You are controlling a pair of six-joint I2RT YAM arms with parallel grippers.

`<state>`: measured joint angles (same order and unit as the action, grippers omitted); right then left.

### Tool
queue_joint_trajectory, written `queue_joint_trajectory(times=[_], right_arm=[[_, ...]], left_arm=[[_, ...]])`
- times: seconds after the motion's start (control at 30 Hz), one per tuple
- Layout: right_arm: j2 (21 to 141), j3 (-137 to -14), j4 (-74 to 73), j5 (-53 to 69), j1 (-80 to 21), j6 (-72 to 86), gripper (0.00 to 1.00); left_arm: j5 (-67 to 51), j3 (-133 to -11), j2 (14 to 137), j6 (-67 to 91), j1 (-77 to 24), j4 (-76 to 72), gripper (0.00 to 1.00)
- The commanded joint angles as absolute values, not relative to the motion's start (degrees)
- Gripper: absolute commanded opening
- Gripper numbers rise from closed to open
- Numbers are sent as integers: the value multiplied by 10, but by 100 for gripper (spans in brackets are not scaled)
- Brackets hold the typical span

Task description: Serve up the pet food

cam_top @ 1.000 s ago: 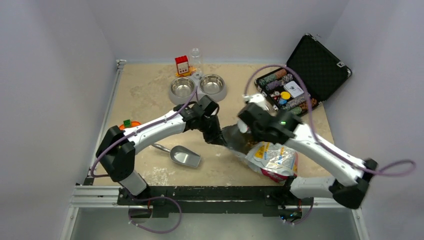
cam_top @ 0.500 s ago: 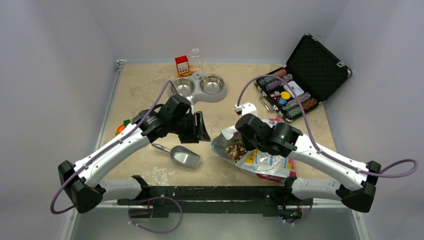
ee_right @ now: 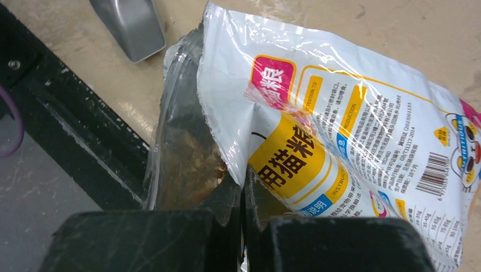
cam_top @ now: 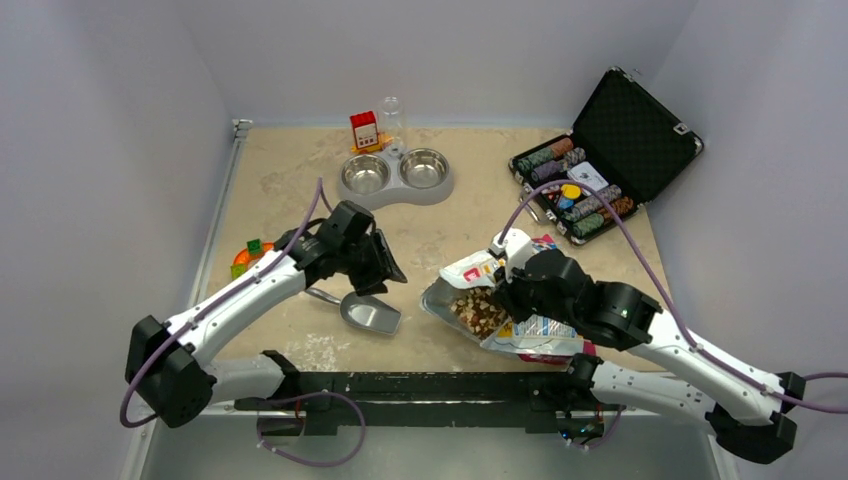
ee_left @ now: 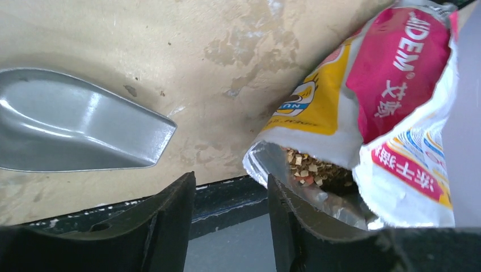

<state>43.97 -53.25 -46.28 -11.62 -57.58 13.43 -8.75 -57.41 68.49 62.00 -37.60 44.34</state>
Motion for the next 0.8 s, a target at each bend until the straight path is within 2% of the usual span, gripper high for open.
queue_joint_trajectory(times=[0.0, 0.1, 0.2, 0.37, 0.57, 0.7, 0.77], right_arm=[[450, -558, -393, -3, -580, 115, 0], [431, -555, -427, -16, -580, 138, 0], [439, -575, -512, -121, -580, 191, 0], [528, -636, -669, -244, -580, 299, 0], [652, -713, -830, -308, -582, 465, 0], [691, -724, -844, -324, -584, 471, 25], [698, -728, -838, -328, -585, 474, 35]], left_arm=[[-139, -543, 733, 720, -375, 363, 54], [-165, -544, 770, 724, -376, 320, 54], [-224, -557, 823, 744, -394, 280, 54], [-241, -590, 899, 773, -447, 231, 54], [-287, -593, 943, 833, -476, 131, 46], [-296, -590, 933, 862, -481, 110, 42], [-298, -584, 922, 873, -483, 102, 42]])
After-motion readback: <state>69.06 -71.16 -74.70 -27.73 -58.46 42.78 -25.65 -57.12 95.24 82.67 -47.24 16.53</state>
